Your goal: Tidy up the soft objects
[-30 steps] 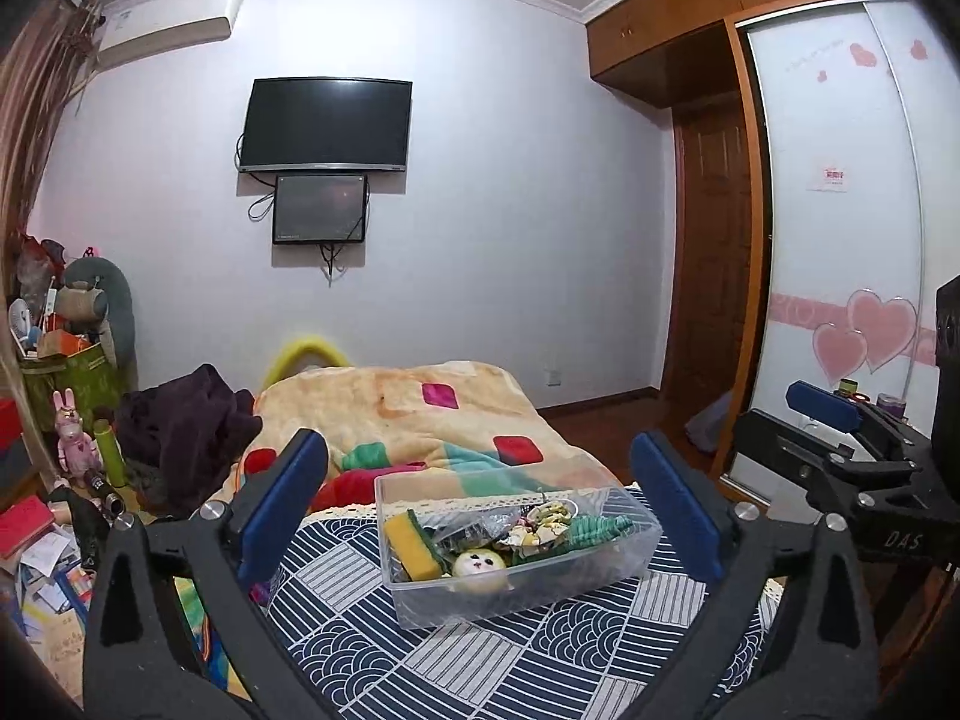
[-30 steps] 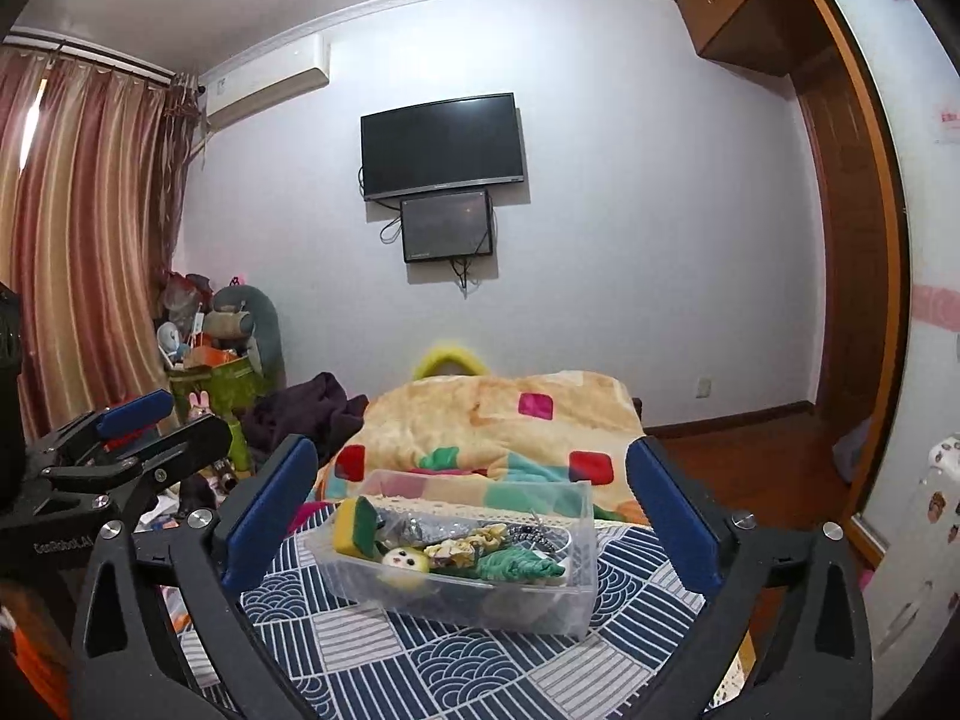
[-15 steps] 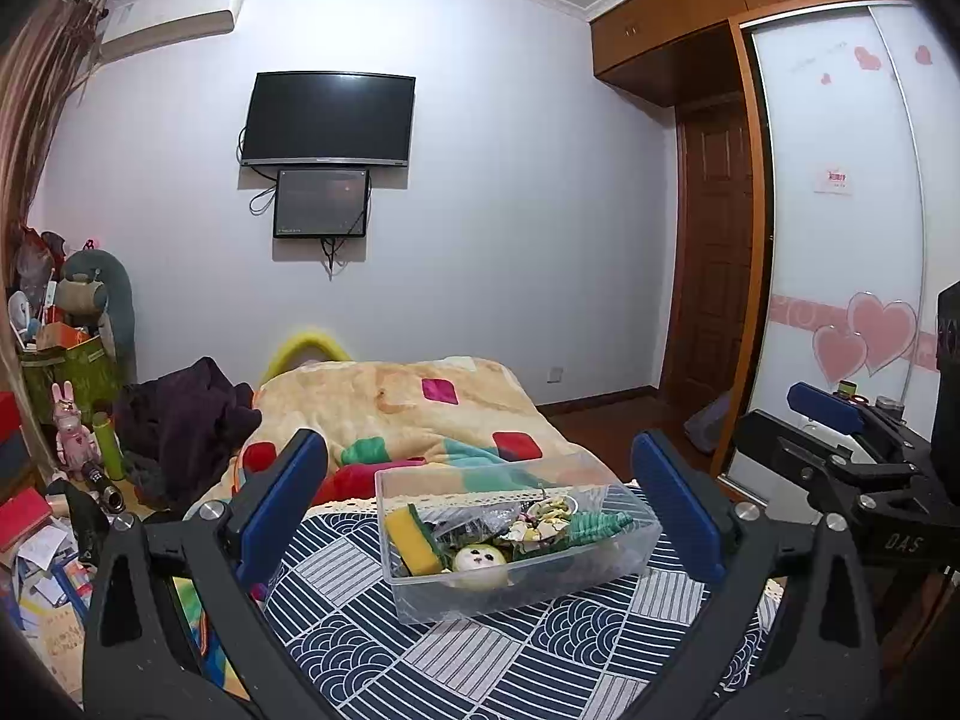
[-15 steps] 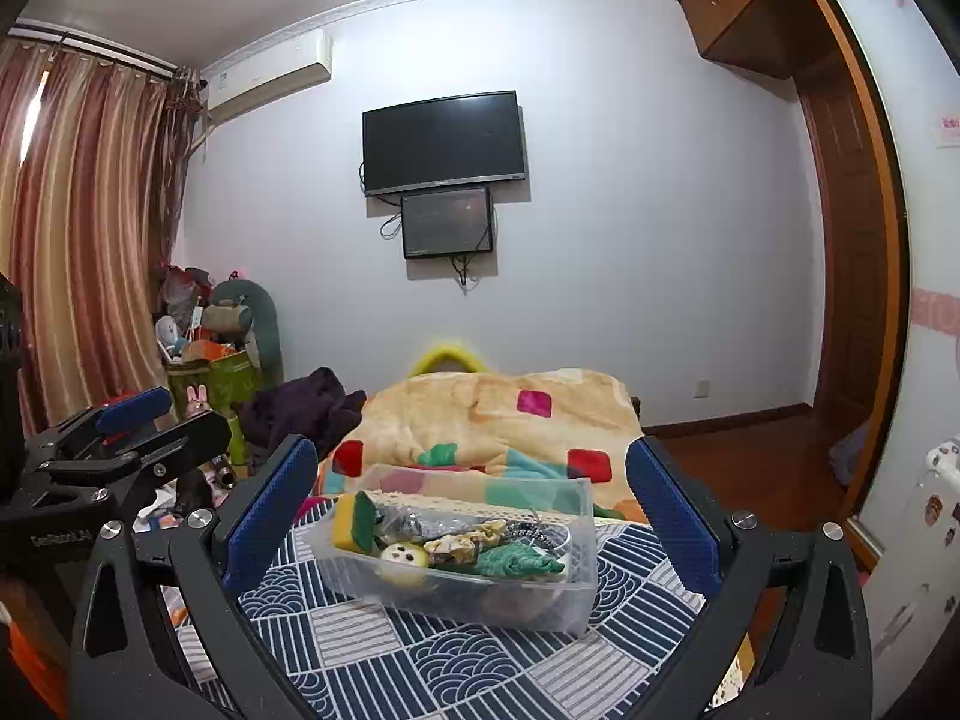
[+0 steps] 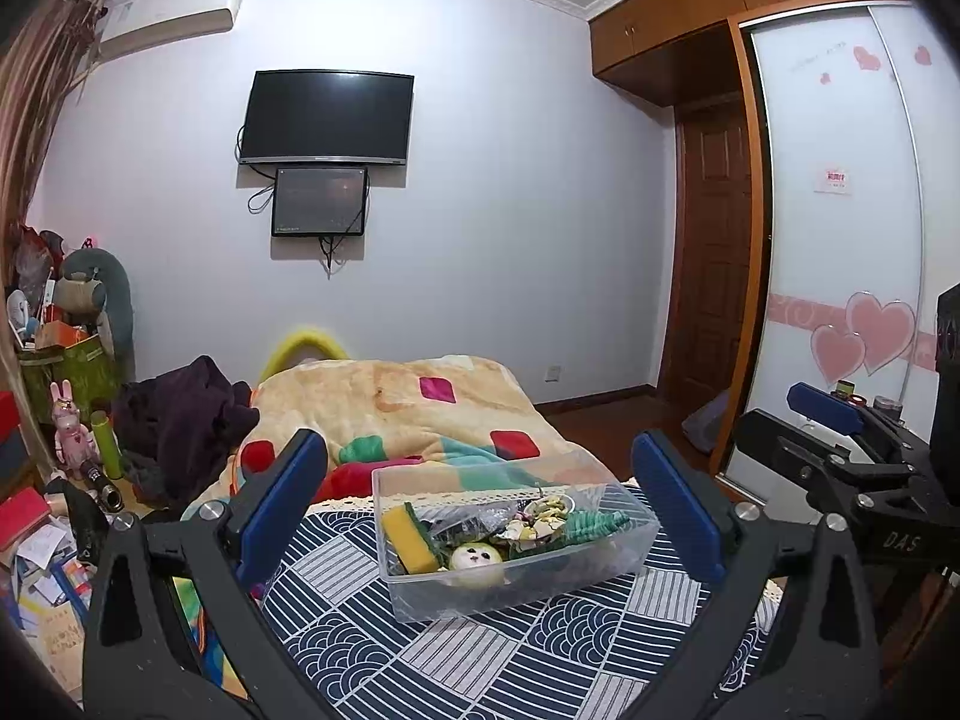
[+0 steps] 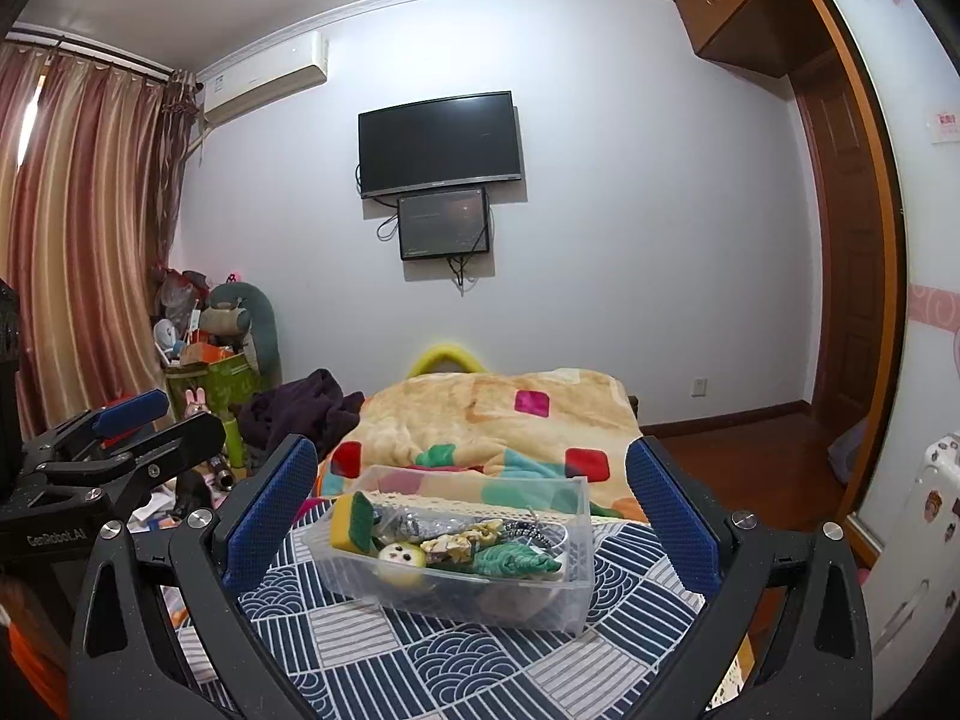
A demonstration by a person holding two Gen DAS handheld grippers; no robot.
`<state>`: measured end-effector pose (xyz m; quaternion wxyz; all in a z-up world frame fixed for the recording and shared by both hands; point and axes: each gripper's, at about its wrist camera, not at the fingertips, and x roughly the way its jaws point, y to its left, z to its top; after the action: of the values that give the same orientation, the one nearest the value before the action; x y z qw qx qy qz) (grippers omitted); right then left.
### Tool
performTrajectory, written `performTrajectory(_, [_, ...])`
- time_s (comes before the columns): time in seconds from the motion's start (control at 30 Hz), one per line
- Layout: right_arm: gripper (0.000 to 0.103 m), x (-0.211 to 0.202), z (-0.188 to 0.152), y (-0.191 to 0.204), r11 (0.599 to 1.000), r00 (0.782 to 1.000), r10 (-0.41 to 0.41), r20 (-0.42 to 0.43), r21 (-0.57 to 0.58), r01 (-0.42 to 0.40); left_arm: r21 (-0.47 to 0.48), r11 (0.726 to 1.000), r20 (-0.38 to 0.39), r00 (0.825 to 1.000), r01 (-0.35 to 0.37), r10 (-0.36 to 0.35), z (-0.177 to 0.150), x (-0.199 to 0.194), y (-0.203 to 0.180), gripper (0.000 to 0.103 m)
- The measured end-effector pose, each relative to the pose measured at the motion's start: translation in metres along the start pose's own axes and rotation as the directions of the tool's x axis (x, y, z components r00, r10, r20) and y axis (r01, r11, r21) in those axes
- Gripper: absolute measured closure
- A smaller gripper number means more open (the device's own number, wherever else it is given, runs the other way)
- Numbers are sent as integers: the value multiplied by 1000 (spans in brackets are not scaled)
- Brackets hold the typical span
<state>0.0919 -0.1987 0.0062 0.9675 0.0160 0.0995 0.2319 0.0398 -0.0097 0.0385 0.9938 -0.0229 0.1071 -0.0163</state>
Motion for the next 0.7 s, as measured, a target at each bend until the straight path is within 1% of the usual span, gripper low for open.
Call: performTrajectory(0.7, [0,-2,1,-1,1000,1000,1,-2,3,-1,-7,1000,-3,1000,8,-8,-1,0,-3,0])
